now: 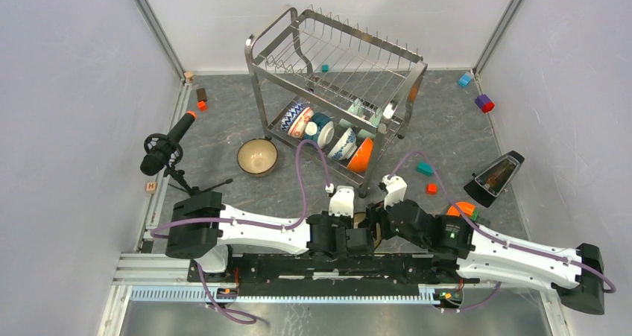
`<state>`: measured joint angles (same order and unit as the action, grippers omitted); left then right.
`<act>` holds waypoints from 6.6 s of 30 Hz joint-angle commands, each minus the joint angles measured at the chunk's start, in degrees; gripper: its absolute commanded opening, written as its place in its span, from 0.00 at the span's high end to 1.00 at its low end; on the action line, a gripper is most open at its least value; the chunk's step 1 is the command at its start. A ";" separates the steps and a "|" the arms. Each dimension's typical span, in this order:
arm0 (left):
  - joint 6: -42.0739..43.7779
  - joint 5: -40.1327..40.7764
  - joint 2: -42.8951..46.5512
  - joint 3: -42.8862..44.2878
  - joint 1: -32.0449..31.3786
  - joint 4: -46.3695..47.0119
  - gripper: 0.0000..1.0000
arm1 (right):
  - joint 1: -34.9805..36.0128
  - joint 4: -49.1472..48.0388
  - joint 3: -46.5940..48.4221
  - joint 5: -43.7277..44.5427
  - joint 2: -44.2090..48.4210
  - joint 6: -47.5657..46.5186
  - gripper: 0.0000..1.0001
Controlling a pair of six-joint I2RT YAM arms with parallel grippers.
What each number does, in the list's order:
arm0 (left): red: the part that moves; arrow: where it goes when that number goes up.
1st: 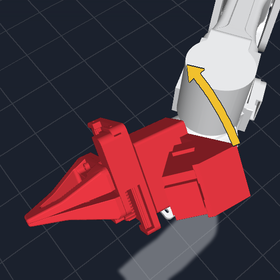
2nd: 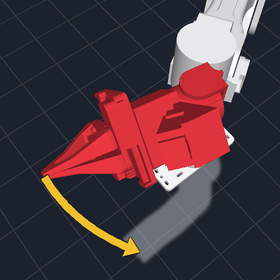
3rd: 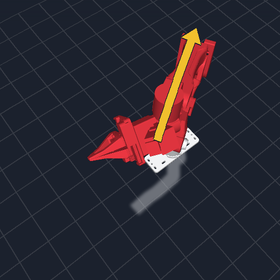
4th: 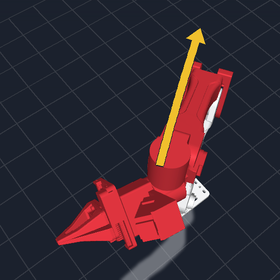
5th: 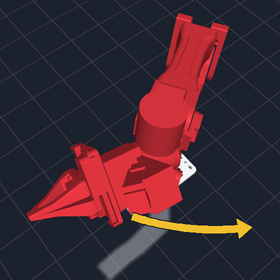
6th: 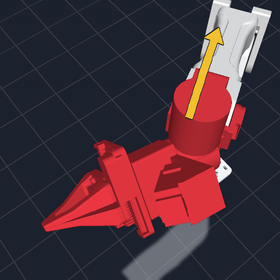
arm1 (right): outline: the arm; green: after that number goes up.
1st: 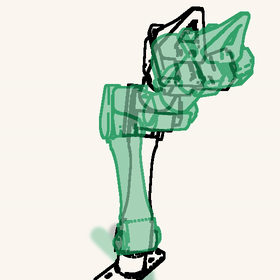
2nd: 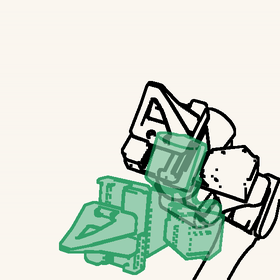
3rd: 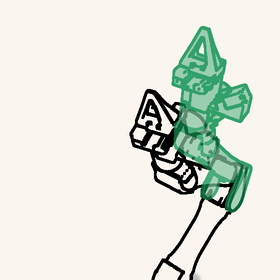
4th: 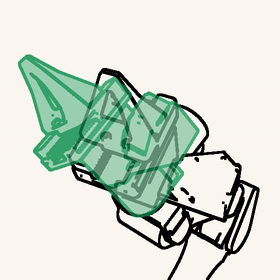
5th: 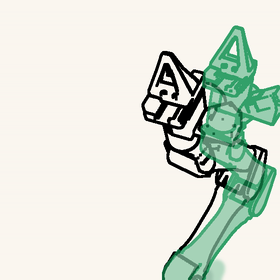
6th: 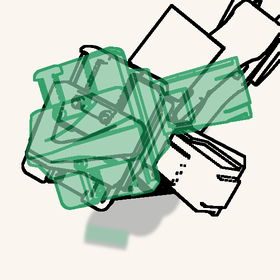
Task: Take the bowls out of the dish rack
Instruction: Pick up the bowl from the dish rack, then place the bowl with the bowl.
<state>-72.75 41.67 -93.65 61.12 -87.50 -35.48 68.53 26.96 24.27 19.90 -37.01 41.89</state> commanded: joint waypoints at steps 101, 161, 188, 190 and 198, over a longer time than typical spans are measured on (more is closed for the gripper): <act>17.15 -18.01 15.99 -6.10 73.24 5.42 0.98 | 0.19 -13.49 -16.99 1.21 22.38 -6.28 0.02; 23.36 -18.91 21.05 -9.26 74.46 3.65 0.53 | 0.18 -12.05 -16.31 2.35 24.27 -7.51 0.02; 38.09 -25.17 47.47 -15.79 45.50 10.12 0.15 | 0.20 -7.00 -4.07 14.24 23.52 -14.15 0.02; 40.14 -25.56 49.39 -17.66 42.78 12.31 0.15 | 0.15 -8.27 -3.21 14.85 23.44 -16.77 0.02; 46.48 -27.71 55.25 -22.26 36.20 18.90 0.12 | 0.19 -13.84 -4.36 22.61 21.47 -21.68 0.02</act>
<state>-32.40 15.84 -40.97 40.42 -50.13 -23.29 68.53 19.18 19.86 36.42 -14.85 24.16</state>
